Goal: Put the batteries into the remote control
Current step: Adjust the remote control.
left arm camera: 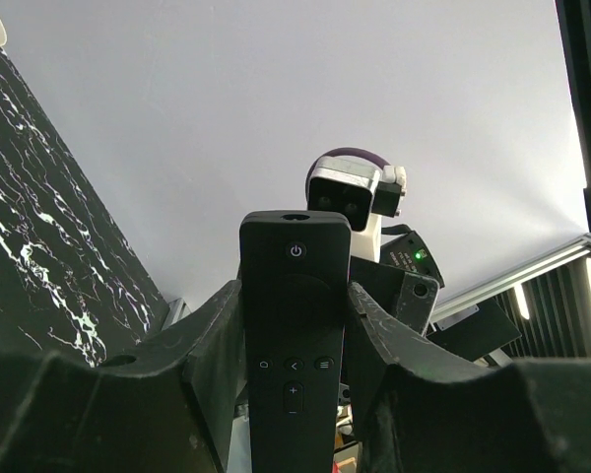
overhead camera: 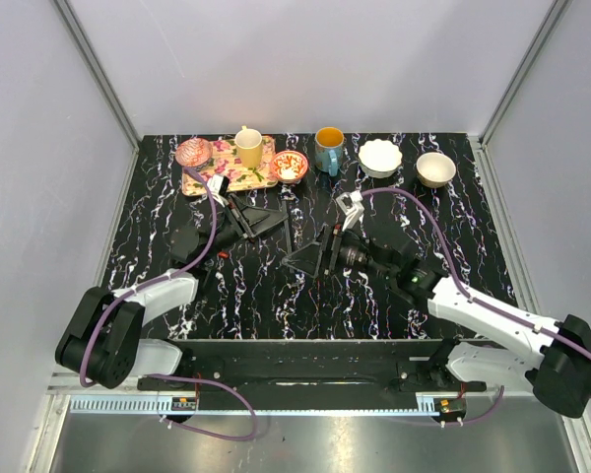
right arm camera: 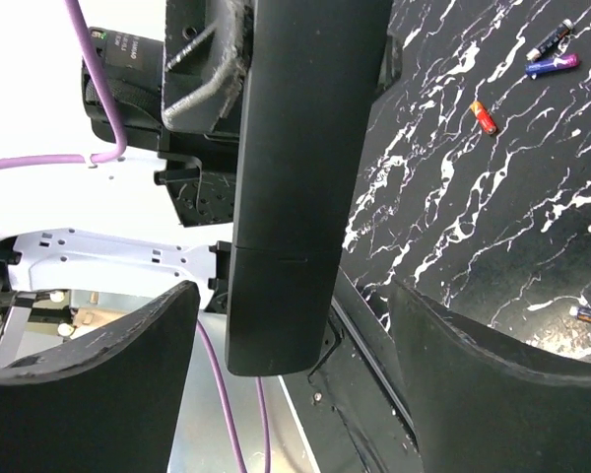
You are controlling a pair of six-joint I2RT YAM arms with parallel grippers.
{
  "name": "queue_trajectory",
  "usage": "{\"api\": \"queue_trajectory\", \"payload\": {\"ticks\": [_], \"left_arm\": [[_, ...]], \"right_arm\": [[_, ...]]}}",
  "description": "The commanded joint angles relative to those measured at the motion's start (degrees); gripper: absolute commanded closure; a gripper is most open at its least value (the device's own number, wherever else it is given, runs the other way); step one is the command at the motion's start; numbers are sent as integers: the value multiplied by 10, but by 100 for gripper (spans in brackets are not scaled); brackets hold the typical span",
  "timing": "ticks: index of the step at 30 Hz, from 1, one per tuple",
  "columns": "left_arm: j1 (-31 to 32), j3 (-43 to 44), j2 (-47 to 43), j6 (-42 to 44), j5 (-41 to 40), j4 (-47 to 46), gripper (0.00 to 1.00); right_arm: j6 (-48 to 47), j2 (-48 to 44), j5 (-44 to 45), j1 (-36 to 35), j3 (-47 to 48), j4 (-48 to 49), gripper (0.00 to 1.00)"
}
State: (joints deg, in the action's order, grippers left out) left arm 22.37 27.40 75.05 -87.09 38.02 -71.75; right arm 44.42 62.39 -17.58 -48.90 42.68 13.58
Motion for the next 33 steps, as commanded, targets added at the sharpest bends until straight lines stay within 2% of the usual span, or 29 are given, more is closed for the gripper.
{"api": "queue_trajectory", "payload": {"ticks": [1, 11, 15, 16, 18, 19, 20, 21, 22, 23, 24, 25, 27, 28, 30, 31, 33], "left_arm": [[-3, 20, -19, -7, 6, -224, 100], [-3, 24, -20, -12, -2, -226, 100], [-3, 33, -17, -12, 8, -220, 99], [-3, 36, -15, -7, 15, -204, 71], [-3, 39, -22, 10, 28, -180, 43], [-4, 36, -29, 23, 28, -141, 19], [-5, 33, -40, 40, 25, -110, 1], [-7, 28, -69, 90, 21, -70, 1], [-7, 27, -86, 119, 17, 30, 1], [-7, 29, -104, 149, 1, 88, 1], [-7, 38, -139, 210, -9, 147, 1], [-7, 47, -153, 241, -21, 265, 1], [-5, 82, -178, 319, -56, 370, 1], [4, 98, -182, 344, -69, 468, 1], [22, 142, -183, 408, -123, 555, 1], [47, 157, -183, 422, -151, 633, 1], [68, 173, -185, 431, -212, 667, 1]], "right_arm": [[13, 14, -21, 4, 3, 72, 20], [30, 32, -41, 4, -12, 115, 45], [26, 25, -51, 3, -15, 115, 64], [16, 22, -51, 4, -11, 107, 77], [-6, 9, -32, 4, 4, 38, 99], [-34, 3, -25, 5, 23, 6, 100], [-49, -7, -18, 4, 32, -52, 100], [-66, -10, 2, 4, 42, -86, 100], [-98, -14, 13, 3, 66, -121, 100], [-114, -18, 22, 3, 78, -187, 100], [-128, -19, 46, 3, 88, -216, 100], [-150, -19, 58, 3, 108, -243, 100], [-171, -17, 90, 3, 123, -304, 100], [-185, -14, 100, 2, 136, -319, 100], [-195, -6, 128, 0, 144, -350, 100], [-200, -3, 141, -2, 151, -357, 100], [-201, 5, 173, -5, 159, -373, 100]]}}
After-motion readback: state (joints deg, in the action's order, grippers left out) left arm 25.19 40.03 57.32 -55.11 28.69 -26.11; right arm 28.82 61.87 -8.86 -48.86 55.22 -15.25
